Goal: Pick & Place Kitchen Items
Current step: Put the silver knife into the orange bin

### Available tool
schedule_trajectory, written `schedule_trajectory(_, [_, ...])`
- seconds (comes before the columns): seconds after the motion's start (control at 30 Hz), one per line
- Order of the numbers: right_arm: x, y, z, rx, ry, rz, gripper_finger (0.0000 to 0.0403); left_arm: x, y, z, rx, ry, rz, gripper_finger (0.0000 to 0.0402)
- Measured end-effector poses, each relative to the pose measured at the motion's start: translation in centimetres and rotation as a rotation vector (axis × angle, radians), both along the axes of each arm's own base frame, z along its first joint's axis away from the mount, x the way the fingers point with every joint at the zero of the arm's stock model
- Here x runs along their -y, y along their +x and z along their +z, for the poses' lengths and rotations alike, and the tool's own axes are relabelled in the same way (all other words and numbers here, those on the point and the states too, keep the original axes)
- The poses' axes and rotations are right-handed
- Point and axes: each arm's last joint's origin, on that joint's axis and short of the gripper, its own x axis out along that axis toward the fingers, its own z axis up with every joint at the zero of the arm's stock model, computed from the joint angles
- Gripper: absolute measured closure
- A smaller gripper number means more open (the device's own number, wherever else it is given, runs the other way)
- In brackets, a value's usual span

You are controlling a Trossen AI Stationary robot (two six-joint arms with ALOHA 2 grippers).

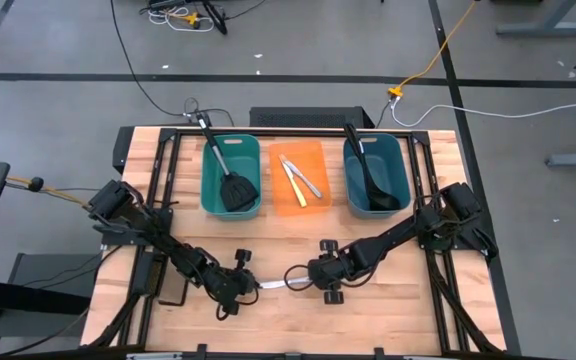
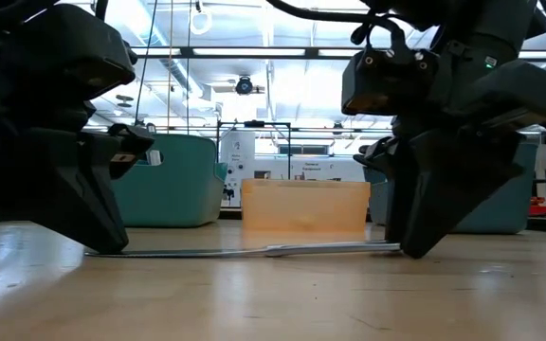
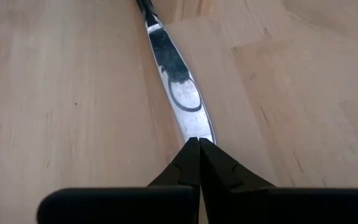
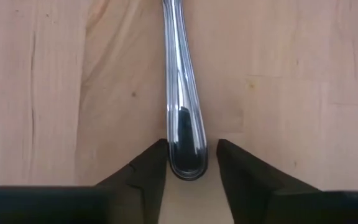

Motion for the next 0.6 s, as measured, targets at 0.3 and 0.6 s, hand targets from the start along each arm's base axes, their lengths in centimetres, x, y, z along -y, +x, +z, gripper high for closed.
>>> schedule_trajectory(0.3, [0.31,0.17,-0.01,0.005,0.003,-0.003,0.0317,-0.02,-0.03,-0.03,-0.001,-0.001,0.000,0.0399])
schedule_trajectory(0.6, [0.31,0.16,-0.03,-0.006,0.031,-0.031,0.0317,-0.17,-0.18,0.84,0.033,0.040,-0.024,0.0384])
